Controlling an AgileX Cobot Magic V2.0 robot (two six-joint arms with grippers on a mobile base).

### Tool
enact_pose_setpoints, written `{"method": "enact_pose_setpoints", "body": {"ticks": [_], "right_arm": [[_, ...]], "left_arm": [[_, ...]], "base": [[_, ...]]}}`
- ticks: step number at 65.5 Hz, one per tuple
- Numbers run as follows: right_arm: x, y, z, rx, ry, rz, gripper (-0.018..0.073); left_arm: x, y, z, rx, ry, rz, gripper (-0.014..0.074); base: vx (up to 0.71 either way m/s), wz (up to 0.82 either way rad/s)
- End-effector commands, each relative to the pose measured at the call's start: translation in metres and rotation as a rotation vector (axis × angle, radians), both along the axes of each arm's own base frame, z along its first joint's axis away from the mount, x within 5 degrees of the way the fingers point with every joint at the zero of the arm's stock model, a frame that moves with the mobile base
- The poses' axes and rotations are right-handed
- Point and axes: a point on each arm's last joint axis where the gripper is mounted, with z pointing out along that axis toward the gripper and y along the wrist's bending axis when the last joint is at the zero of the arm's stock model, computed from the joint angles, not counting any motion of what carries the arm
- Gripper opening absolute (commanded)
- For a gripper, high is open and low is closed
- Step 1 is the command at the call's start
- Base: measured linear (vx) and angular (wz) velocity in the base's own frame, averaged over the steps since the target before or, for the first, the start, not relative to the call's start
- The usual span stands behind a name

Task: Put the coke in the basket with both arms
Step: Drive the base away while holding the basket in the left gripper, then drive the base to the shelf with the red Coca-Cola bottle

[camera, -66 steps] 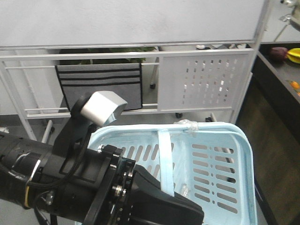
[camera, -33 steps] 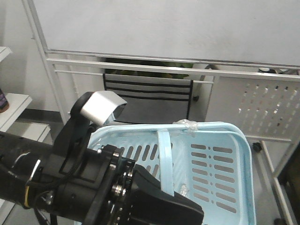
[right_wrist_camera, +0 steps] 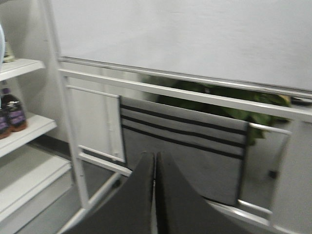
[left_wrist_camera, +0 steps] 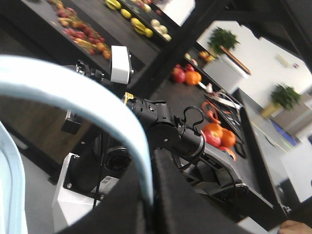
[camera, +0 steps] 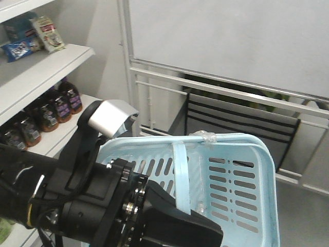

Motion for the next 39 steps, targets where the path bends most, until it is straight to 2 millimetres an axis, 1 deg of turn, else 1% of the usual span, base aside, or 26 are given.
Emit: {"method": "enact_pose_setpoints", "body": {"ticks": [1, 39], "right_arm": [[-0.0005, 0.0001, 0.0041, -0.011, -0.082, 0.001, -0.0005], [-0.0005, 0.0001, 0.0041, -0.011, -0.082, 0.001, -0.0005]], "left_arm": [[-0.0053, 0.0027, 0.0219, -0.102, 0.0, 0.004, -0.0007], [-0.0053, 0.0027, 0.0219, -0.102, 0.0, 0.004, -0.0006]], "base": [[0.16, 0.62], [0.13, 0.6]]}}
